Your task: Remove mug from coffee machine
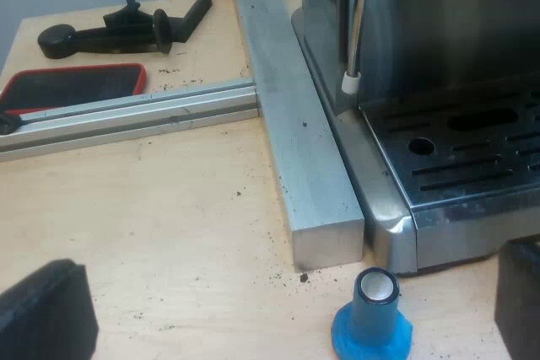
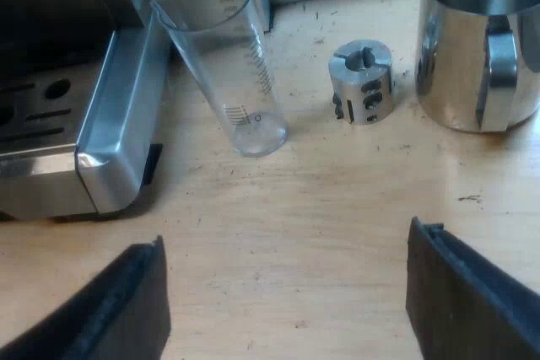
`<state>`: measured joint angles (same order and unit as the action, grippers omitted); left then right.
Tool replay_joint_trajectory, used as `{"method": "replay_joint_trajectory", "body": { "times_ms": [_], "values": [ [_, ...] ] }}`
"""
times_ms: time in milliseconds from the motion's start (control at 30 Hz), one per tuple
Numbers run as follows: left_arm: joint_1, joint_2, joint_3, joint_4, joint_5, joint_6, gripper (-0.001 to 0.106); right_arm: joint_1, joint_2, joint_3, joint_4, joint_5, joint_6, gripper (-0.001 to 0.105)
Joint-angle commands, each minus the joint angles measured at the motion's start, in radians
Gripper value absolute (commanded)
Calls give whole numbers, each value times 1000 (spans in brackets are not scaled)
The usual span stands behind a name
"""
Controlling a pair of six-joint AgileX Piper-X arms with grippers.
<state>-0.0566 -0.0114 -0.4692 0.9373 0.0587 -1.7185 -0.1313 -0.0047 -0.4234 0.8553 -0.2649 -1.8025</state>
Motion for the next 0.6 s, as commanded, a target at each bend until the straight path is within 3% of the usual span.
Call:
{"method": "replay_joint_trajectory", "body": {
  "times_ms": [33, 600],
  "values": [
    [-2, -136, -1, -5, 5, -11, 98, -2, -47, -5, -6, -1, -4, 62],
    [-2, -136, -1, -7, 15, -9, 98, -2, -47, -5, -6, -1, -4, 62]
  ]
}}
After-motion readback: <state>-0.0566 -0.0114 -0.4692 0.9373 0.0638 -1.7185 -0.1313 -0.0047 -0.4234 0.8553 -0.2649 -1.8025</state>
